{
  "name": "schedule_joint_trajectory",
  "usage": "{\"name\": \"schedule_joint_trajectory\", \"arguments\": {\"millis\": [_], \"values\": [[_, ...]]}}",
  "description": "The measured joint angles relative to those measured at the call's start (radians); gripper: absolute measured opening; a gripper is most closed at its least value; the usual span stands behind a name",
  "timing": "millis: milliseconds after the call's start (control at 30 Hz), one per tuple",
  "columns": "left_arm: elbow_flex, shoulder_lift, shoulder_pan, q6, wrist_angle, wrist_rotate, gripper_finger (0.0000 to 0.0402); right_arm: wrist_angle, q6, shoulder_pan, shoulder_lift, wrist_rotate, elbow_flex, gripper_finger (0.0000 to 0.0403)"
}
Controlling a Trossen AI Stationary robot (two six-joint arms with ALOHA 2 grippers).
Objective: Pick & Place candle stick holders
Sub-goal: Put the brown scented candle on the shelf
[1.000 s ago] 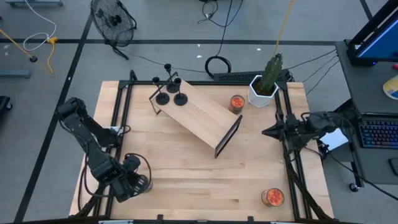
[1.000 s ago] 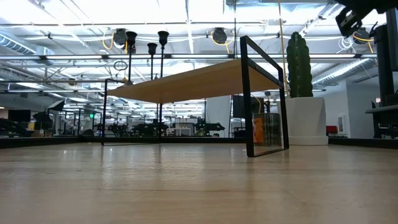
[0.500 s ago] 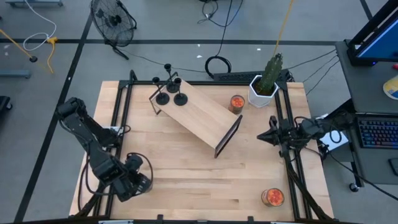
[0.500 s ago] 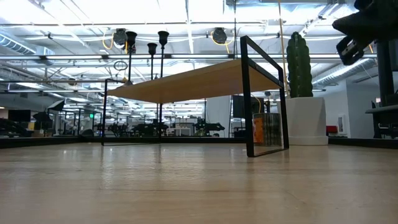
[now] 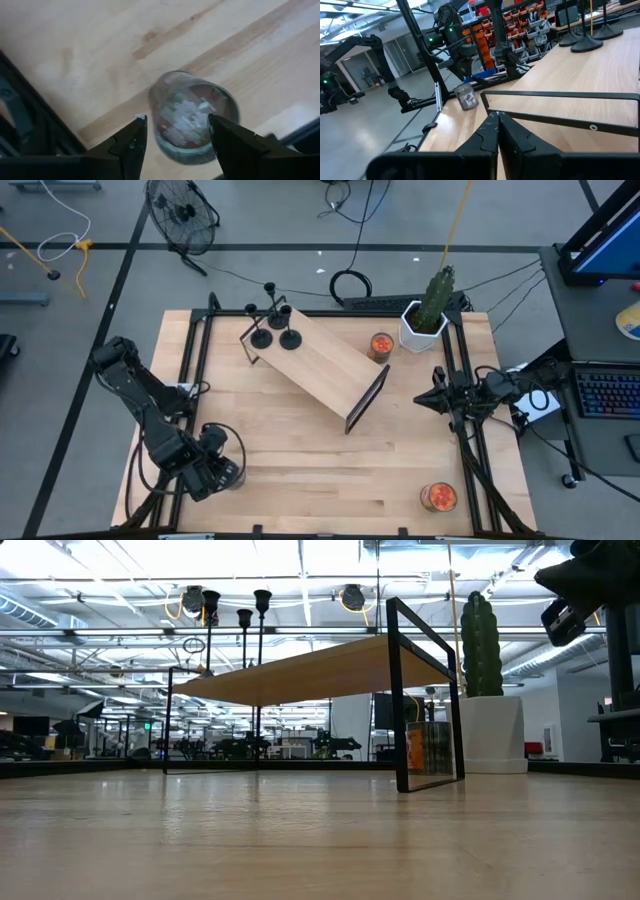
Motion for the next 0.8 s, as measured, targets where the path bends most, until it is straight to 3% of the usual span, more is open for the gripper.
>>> {"name": "schedule_joint_trajectory", "arguments": {"millis": [267, 533, 800], "values": [[-0.009, 0.0, 0.0, 0.0, -0.022, -0.001, 0.0218, -0.001, -0.002, 0.0, 0.0, 0.0, 0.0, 0.0], [-0.129, 0.0, 0.0, -0.026, 0.134, 0.084, 0.0218, -0.001, -0.001, 0.0, 0.0, 0.0, 0.0, 0.0], [-0.189, -0.002, 0.0, -0.034, 0.24, 0.077, 0.021, 0.006, 0.005, 0.0, 0.0, 0.0, 0.0, 0.0]]}}
